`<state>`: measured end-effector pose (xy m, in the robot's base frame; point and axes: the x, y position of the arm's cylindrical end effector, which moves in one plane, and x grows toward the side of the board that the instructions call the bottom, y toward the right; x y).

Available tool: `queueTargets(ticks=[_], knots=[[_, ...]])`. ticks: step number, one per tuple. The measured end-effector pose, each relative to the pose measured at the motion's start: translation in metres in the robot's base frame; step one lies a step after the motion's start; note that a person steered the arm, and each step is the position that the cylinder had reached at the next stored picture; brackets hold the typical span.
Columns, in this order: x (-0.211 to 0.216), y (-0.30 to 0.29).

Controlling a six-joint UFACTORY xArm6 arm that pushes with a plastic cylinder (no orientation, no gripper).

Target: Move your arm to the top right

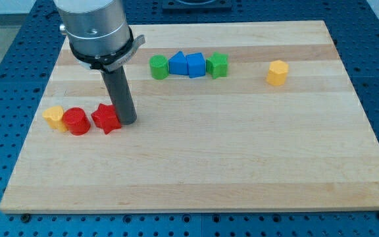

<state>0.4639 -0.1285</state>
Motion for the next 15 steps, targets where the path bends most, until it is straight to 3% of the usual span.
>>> queueTargets(ticks=[2,4,5,6,7,9,10,11,12,13,14,15], knots=[[0.004,0.0],[0.086,0.209],[0.095,0.325],[0.064,0.426],[-0.004,0.468],[-0.179,0.468],[-0.184,0.464],[-0.17,0.435],[-0.129,0.402],[-0.132,0.402],[-0.189,0.416],[-0.203,0.384]])
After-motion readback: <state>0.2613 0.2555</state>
